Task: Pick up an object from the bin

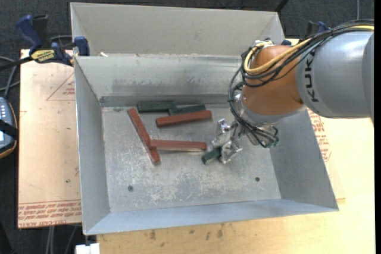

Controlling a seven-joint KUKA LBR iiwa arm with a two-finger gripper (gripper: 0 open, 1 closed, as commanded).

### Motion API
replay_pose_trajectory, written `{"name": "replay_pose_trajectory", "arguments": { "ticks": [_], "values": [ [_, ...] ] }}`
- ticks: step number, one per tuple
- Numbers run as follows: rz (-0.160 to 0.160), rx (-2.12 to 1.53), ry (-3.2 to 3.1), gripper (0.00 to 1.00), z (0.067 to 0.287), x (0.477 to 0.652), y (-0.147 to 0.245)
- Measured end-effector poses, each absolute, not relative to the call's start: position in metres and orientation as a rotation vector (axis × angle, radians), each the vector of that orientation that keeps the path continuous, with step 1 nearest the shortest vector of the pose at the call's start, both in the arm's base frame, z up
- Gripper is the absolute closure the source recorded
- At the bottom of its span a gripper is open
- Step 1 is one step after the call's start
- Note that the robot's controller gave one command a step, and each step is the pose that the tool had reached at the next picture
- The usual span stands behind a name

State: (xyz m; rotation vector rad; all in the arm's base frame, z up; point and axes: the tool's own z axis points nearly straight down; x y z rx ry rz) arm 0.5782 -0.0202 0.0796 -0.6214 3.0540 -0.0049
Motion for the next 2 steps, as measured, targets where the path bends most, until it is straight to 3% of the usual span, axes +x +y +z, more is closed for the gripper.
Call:
{"name": "replay_pose_trajectory", "arguments": {
  "ticks": [1, 2],
  "values": [
    [0.001, -0.605, 3.081, 1.0, 0.2702, 0.5821, -0.0146],
    [0.0, -0.603, 3.079, 0.0, 0.2794, 0.583, -0.0146]
  ]
}}
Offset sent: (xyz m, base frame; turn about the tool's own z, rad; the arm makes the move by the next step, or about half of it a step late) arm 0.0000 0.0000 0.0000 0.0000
